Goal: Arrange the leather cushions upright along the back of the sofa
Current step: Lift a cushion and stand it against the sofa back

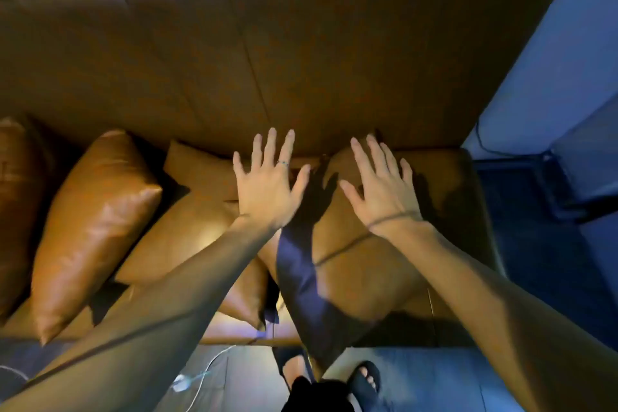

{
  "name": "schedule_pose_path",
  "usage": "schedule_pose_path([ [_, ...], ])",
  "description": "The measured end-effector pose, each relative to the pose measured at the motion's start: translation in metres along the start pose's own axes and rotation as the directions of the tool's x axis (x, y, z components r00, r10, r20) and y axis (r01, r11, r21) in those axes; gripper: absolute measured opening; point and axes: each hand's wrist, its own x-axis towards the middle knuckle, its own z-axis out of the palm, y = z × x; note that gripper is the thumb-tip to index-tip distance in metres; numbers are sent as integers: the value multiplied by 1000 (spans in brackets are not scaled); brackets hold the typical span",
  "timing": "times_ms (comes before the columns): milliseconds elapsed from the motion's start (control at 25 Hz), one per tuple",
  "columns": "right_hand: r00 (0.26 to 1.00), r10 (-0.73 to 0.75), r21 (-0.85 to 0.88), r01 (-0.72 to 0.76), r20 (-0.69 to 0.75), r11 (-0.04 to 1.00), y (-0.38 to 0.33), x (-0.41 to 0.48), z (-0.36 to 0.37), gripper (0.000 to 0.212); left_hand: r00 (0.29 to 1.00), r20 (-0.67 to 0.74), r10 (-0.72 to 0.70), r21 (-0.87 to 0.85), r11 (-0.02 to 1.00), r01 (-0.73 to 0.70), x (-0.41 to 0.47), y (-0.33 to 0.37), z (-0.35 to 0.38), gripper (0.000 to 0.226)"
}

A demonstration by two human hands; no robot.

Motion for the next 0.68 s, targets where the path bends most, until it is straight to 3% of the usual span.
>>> schedule_pose_path([
  [160,969,84,-57,-73,232,996,8,22,46,73,944,305,-128,10,991,131,6,-21,52,79],
  [280,919,147,-110,-114,366,987,12,46,67,73,789,596,-151,-13,980,198,18,-35,77,98],
  [400,892,172,-97,-144,419,985,14,59,74,67,674,721,-161,-51,958,283,32,-40,84,116],
  [480,906,167,-68,-153,390,986,15,63,76,64,687,709,-163,-61,955,290,41,-39,84,115],
  [680,925,159,-76,-141,346,987,20,67,69,58,793,605,-80,-77,984,158,46,-28,86,59],
])
